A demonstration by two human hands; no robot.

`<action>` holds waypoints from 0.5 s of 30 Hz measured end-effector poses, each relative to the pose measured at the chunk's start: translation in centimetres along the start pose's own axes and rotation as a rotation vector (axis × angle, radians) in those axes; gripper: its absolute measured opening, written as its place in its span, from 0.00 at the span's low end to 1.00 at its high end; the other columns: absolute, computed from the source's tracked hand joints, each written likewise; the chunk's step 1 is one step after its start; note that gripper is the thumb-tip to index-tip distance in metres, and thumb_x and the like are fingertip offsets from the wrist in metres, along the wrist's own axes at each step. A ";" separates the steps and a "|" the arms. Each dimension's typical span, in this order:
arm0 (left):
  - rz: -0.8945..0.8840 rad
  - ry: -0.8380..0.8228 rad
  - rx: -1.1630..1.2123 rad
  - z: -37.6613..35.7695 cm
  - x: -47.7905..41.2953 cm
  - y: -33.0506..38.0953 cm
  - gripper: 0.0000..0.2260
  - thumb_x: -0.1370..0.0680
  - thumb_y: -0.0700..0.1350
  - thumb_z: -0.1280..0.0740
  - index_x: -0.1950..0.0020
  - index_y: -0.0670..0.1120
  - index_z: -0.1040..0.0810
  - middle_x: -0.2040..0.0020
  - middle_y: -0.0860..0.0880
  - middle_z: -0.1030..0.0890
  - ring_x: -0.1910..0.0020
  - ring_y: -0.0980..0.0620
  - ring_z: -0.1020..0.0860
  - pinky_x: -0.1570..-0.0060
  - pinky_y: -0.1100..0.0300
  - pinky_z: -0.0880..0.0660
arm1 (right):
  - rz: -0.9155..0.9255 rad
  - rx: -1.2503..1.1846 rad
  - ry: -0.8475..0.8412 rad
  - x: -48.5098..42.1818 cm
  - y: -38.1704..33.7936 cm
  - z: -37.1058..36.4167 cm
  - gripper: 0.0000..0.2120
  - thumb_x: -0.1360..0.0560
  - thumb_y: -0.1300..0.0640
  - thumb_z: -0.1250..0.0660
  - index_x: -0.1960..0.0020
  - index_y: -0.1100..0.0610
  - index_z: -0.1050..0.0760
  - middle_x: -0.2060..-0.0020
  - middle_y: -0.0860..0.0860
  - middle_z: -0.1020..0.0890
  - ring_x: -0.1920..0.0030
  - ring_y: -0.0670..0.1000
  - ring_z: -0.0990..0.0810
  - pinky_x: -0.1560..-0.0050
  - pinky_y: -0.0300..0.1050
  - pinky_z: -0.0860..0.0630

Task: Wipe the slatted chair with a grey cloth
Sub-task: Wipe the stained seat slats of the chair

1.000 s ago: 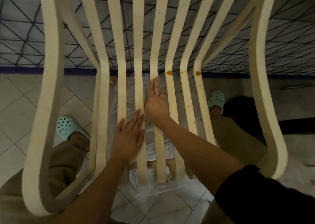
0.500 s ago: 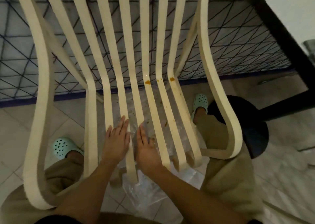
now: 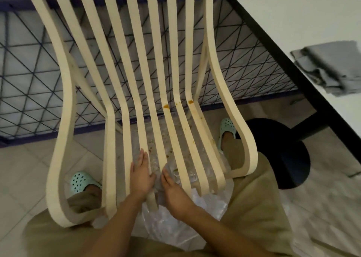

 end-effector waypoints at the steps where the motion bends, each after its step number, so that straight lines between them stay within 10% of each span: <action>1: 0.006 0.001 0.007 0.1 -0.1 0.1 0.40 0.23 0.47 0.32 0.20 0.43 0.54 0.20 0.50 0.57 0.21 0.51 0.50 0.23 0.51 0.53 | 0.007 -0.036 0.006 0.4 -0.2 0.6 0.36 0.20 0.65 0.41 0.20 0.60 0.60 0.23 0.48 0.64 0.21 0.52 0.50 0.23 0.43 0.46; 6: 0.028 -0.014 0.037 0.6 -0.2 0.2 0.44 0.27 0.45 0.26 0.20 0.43 0.52 0.20 0.50 0.55 0.22 0.51 0.46 0.23 0.50 0.53 | 0.064 0.022 0.004 1.9 -0.1 3.8 0.23 0.20 0.66 0.42 0.25 0.64 0.37 0.24 0.59 0.38 0.26 0.57 0.38 0.27 0.48 0.41; 9: 0.014 -0.006 0.039 0.8 -0.1 -0.1 0.46 0.28 0.45 0.24 0.20 0.42 0.51 0.20 0.50 0.53 0.22 0.49 0.44 0.23 0.50 0.51 | 0.100 -0.233 0.164 2.8 -0.5 6.2 0.10 0.17 0.57 0.43 0.44 0.62 0.27 0.45 0.60 0.23 0.46 0.50 0.24 0.45 0.36 0.27; 15: 0.007 -0.043 0.009 1.1 0.1 -0.3 0.47 0.28 0.45 0.24 0.20 0.44 0.53 0.20 0.51 0.56 0.23 0.50 0.43 0.25 0.55 0.49 | 0.051 -0.074 0.269 2.5 2.0 8.1 0.25 0.18 0.66 0.48 0.21 0.61 0.45 0.22 0.54 0.44 0.22 0.50 0.47 0.27 0.33 0.56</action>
Point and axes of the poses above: each hand's wrist, its own x-axis away from the middle knuckle, its own z-axis out of the back of the hand, y = z × x, the point moved 6 cm from there along -x, towards the middle knuckle
